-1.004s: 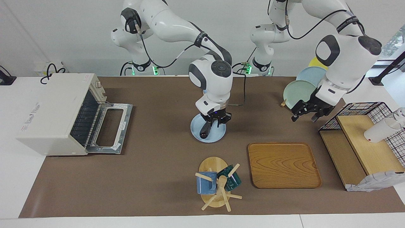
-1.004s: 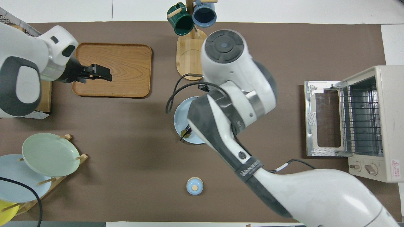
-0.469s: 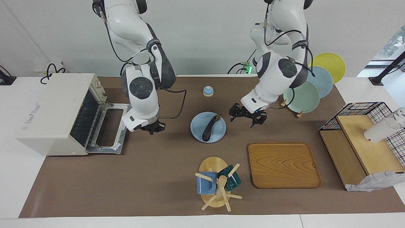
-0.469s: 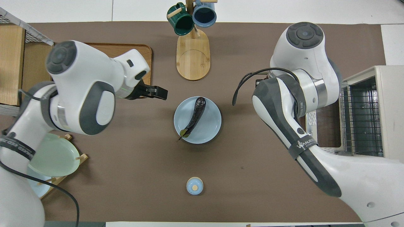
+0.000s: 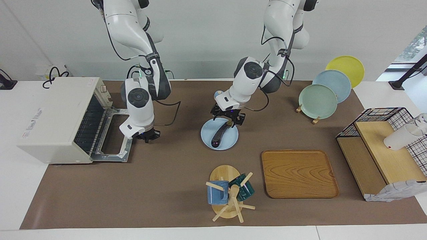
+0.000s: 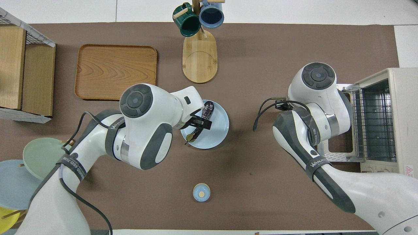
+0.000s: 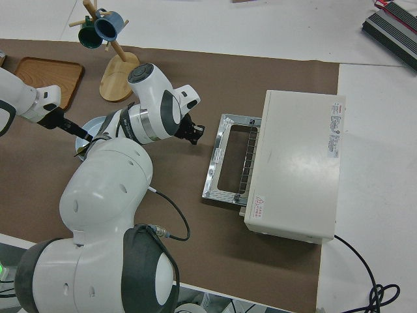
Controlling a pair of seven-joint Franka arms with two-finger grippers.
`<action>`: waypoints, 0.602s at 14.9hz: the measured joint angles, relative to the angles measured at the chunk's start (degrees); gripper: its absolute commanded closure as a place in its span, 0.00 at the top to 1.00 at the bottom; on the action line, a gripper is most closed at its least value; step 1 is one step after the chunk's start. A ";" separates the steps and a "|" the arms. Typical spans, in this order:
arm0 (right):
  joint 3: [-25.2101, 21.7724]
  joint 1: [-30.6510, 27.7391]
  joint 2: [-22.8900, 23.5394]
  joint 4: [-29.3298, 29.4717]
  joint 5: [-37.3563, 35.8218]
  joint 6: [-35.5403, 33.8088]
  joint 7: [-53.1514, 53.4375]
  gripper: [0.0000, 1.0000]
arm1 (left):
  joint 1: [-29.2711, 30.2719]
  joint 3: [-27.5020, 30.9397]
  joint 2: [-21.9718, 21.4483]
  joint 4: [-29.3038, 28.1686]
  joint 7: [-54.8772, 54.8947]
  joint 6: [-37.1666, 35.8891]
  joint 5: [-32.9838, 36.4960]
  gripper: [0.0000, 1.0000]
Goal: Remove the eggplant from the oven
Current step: 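Grasp the eggplant with the left gripper while the right gripper withdraws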
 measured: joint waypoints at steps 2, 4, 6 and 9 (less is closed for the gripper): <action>-0.02 -2.23 -0.27 -0.32 0.00 0.01 -3.22 0.00 | -0.59 0.06 1.42 -0.01 -0.07 1.27 0.00 1.00; -0.01 -2.93 -0.36 -1.36 0.00 1.01 -3.88 0.00 | -0.98 0.13 2.99 -0.02 -0.16 3.01 0.00 1.00; 0.10 -2.81 -0.36 -2.61 -0.23 2.26 -3.93 0.00 | -1.05 0.13 4.02 -0.01 -0.16 3.82 0.00 0.97; 0.12 -3.18 -0.39 -3.01 -2.49 2.32 -4.23 0.00 | -1.06 0.17 4.72 -0.02 -0.16 4.30 0.00 0.81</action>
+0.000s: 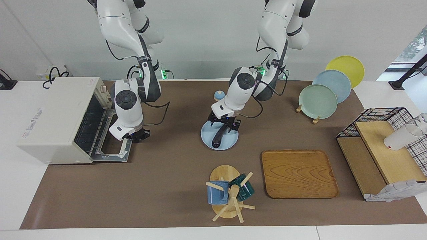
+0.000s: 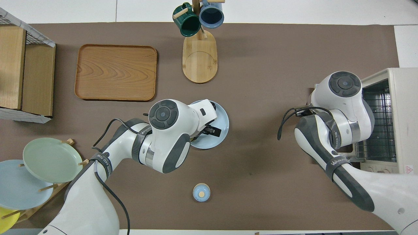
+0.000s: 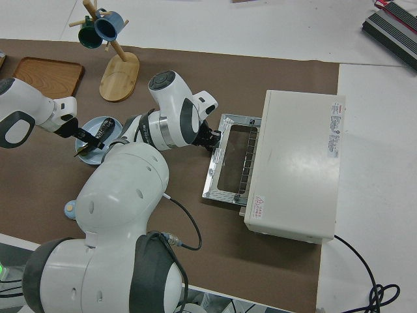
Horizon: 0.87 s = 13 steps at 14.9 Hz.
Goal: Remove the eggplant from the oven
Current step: 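Grasp the eggplant with the left gripper while the right gripper withdraws, then carry the eggplant to the wooden tray and open the left gripper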
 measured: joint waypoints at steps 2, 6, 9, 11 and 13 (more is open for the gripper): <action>-0.02 -0.48 -0.21 0.02 -0.41 0.00 -1.34 0.00 | -0.22 0.00 0.48 0.00 0.00 0.64 0.00 0.66; 0.10 -0.41 -0.27 0.14 -0.91 -0.36 -2.34 0.00 | -0.73 0.02 0.95 0.00 -0.04 1.27 0.00 0.17; 0.52 -0.32 -1.34 2.21 -1.05 -4.84 -4.08 0.00 | -0.71 0.36 0.94 0.04 -0.09 1.29 0.00 0.00; 0.39 -0.26 -3.33 4.46 -1.02 -9.67 -5.06 0.00 | -0.60 0.88 0.81 0.27 -0.56 1.25 0.00 0.00; -0.71 -0.26 -6.31 5.69 -0.61 -13.00 -7.89 0.00 | 0.83 1.89 0.03 1.59 -0.90 -0.34 0.00 0.00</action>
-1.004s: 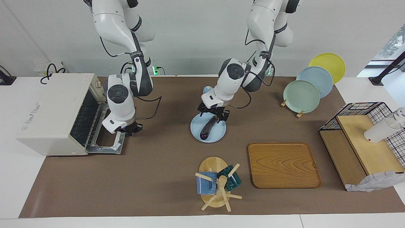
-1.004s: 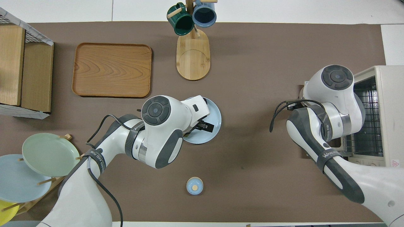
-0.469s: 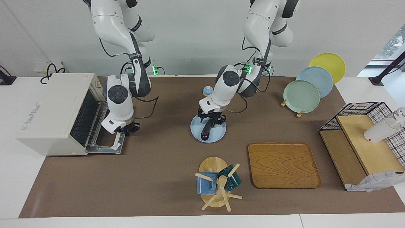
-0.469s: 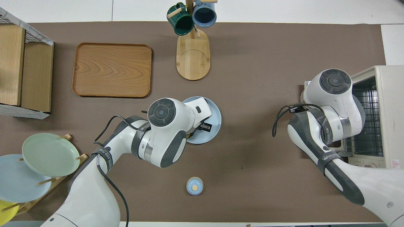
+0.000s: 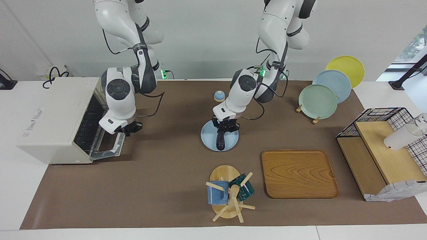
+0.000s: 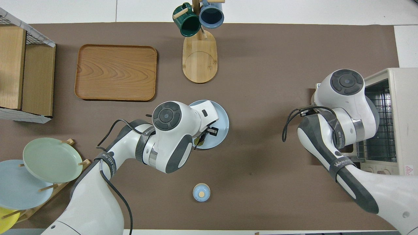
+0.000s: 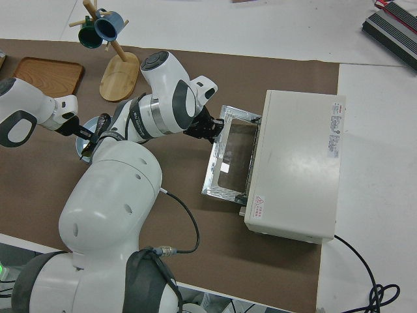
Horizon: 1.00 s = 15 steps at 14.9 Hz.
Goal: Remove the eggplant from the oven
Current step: 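Carry the eggplant to the wooden tray and open the left gripper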
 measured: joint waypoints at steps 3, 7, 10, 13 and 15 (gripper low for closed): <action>-3.12 -0.01 -4.19 0.75 0.25 -2.62 -5.04 0.00 | 6.77 0.70 -2.04 7.26 -0.04 -10.94 0.00 0.00; -9.68 -0.08 -6.37 2.61 4.04 -4.16 -13.60 0.00 | 17.77 1.15 -1.83 15.02 0.05 -18.73 0.54 0.00; -11.75 -0.18 -5.99 4.69 4.04 -6.19 -15.18 0.00 | 23.80 1.28 1.50 15.87 0.56 -18.54 3.89 0.00; -11.69 -0.12 -4.78 9.11 6.61 -12.08 -15.18 0.13 | 28.20 1.27 9.17 22.49 3.02 -18.27 5.54 0.00; -11.22 -0.05 -4.64 13.34 9.11 -15.69 -15.18 0.33 | 29.82 1.25 13.65 26.60 4.16 -17.47 7.38 0.00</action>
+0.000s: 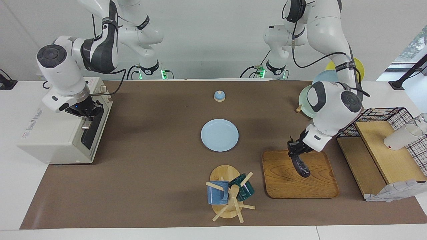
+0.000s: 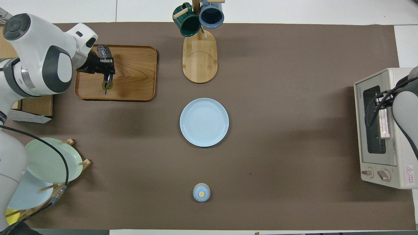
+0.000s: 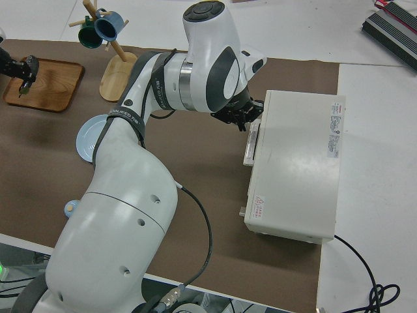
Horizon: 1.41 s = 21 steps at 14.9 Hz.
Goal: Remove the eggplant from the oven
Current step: 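Carry the eggplant to the wooden tray and open the left gripper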
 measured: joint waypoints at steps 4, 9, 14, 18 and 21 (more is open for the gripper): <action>0.25 0.00 -0.03 3.31 4.32 -2.00 0.00 1.00 | 0.87 -0.28 2.98 2.43 0.97 2.86 1.10 0.00; 0.20 0.04 -0.94 3.25 4.63 -6.38 1.47 1.00 | -1.06 -0.88 3.04 2.35 1.01 3.75 1.13 0.00; 0.26 2.00 -5.09 1.29 4.86 -6.61 2.53 1.00 | -1.10 -0.77 3.15 1.44 1.03 4.24 1.45 1.00; -0.54 2.16 -9.32 1.25 4.86 -6.61 2.76 1.00 | -1.07 -0.62 3.15 1.50 1.53 4.24 1.78 1.00; -1.41 2.17 -9.17 2.45 4.85 -6.70 2.77 1.00 | -0.84 -0.58 2.63 2.23 1.59 4.28 1.78 1.00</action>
